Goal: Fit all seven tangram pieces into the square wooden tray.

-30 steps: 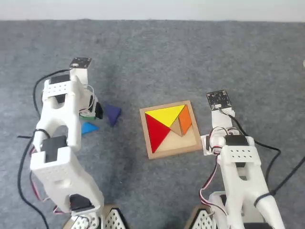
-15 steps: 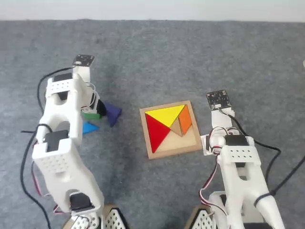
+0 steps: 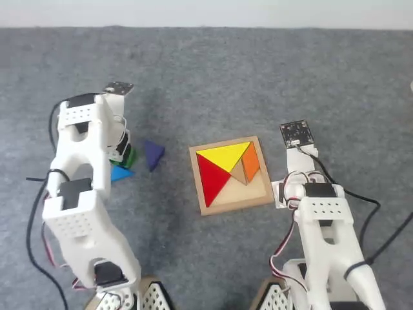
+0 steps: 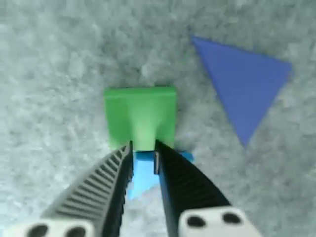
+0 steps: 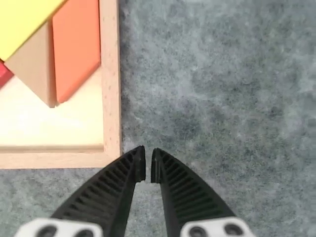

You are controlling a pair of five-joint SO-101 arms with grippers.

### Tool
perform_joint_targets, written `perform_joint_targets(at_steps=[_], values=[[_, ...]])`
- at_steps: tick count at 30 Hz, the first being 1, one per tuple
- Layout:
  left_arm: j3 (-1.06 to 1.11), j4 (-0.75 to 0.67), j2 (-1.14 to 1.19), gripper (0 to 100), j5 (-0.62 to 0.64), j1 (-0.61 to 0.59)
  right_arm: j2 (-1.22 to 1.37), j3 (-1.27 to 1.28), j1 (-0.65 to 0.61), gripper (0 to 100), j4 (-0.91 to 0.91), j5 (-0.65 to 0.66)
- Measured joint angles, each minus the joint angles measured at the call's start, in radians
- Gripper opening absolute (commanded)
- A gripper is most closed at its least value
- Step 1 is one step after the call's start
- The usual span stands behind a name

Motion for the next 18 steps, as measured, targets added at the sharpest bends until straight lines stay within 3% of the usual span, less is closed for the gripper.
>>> perform_joint_targets(at_steps=[7,18], values=[[0.101,-0.006,-0.121,31,0.005,0.055,0.000,0.000,0.002,3.0,0.000,0.000],[0.101,-0.175,-0.095,30,0.071,-0.002,0.000,0.000,0.003,3.0,0.000,0.000]])
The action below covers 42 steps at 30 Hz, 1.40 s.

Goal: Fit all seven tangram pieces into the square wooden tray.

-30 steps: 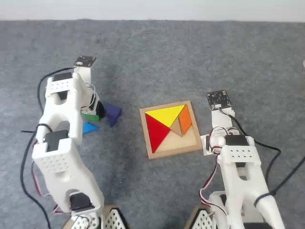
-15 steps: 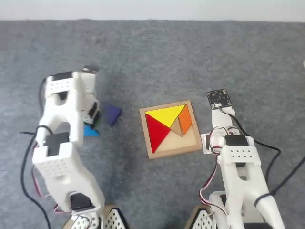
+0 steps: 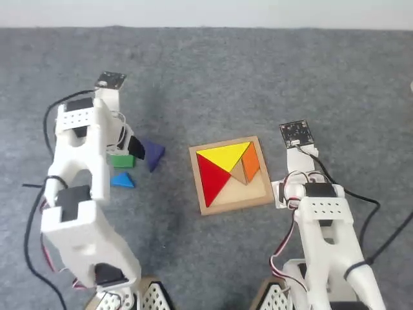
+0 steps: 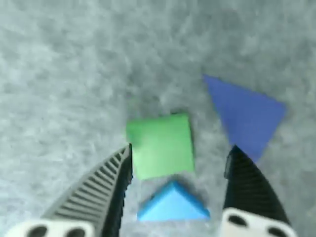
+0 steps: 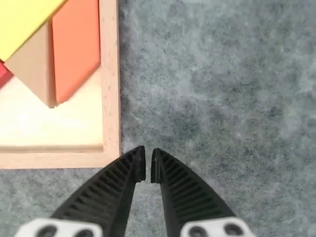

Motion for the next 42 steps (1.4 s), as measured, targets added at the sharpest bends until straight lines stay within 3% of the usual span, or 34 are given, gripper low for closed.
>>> perform_joint_targets(at_steps=[5,10,21,26,34,38,42], values=[[-0.009,-0.032,0.101,27,-0.014,0.026,0.000,0.000,0.000,3.0,0.000,0.000],[-0.054,0.069,0.129,20,-0.057,0.089,0.000,0.000,-0.003,3.0,0.000,0.000],[-0.058,0.196,0.124,17,-0.064,0.158,0.000,0.000,0.000,3.0,0.000,0.000],[0.026,0.209,0.011,17,-0.064,0.212,0.000,0.000,-0.003,3.0,0.000,0.000],[0.216,0.264,-0.385,18,-0.034,0.382,0.000,0.000,-0.002,3.0,0.000,0.000],[0.259,0.269,-0.485,24,-0.020,0.393,0.000,0.000,0.002,3.0,0.000,0.000],[0.336,0.215,-0.482,26,-0.020,0.330,0.000,0.000,-0.002,3.0,0.000,0.000]])
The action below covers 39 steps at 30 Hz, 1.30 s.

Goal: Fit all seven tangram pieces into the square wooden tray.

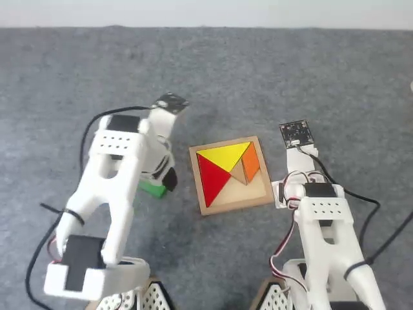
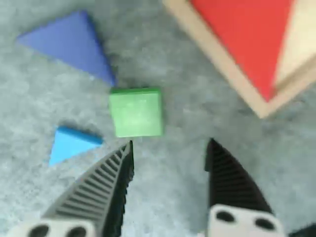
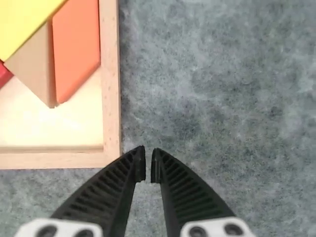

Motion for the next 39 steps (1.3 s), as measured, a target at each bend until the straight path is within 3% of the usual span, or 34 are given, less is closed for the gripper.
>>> perform_joint_targets(at_steps=[11,14,19,28,32,39], values=[[0.055,-0.264,0.279,26,-0.008,-0.077,0.000,0.000,0.000,3.0,0.000,0.000],[0.051,-0.279,0.321,20,-0.012,-0.069,0.000,0.000,0.000,3.0,0.000,0.000],[0.041,-0.270,0.331,7,-0.015,-0.023,0.000,0.000,0.000,3.0,0.000,0.000],[0.046,-0.241,0.293,6,-0.014,0.032,0.000,0.000,0.000,3.0,0.000,0.000],[0.054,-0.147,0.178,6,-0.009,0.092,0.000,0.000,0.002,3.0,0.000,0.000],[0.023,-0.011,-0.055,6,0.017,0.232,-0.032,-0.012,0.193,3.0,0.043,-0.017]])
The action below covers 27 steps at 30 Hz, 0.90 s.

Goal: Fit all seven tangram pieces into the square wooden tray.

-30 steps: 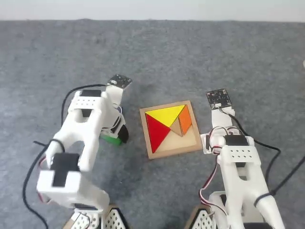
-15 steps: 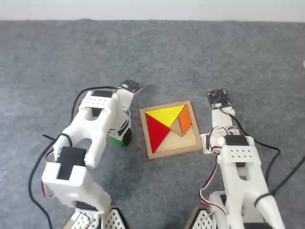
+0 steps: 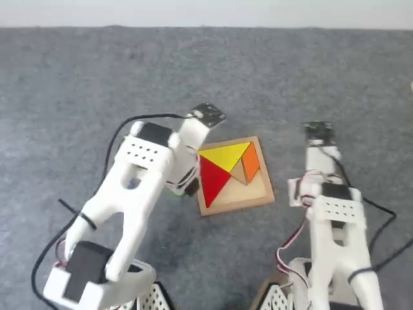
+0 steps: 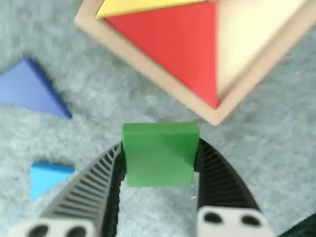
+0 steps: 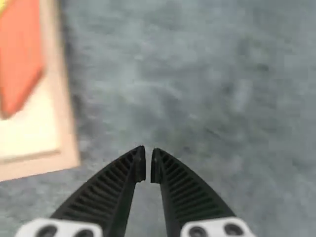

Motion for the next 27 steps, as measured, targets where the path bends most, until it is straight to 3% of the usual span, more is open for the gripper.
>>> perform_joint_targets(at_steps=[10,15,21,27], values=[[-0.048,-0.167,0.071,6,0.066,0.218,-0.278,0.081,0.334,3.4,0.091,-0.008],[-0.120,-0.187,0.215,6,0.106,0.319,-0.391,0.135,0.338,3.4,0.095,0.002],[-0.141,-0.258,0.374,8,0.137,0.336,-0.405,0.135,0.338,3.5,0.095,0.002],[-0.157,-0.278,0.399,25,0.207,0.339,-0.373,0.141,0.338,3.5,0.081,0.002]])
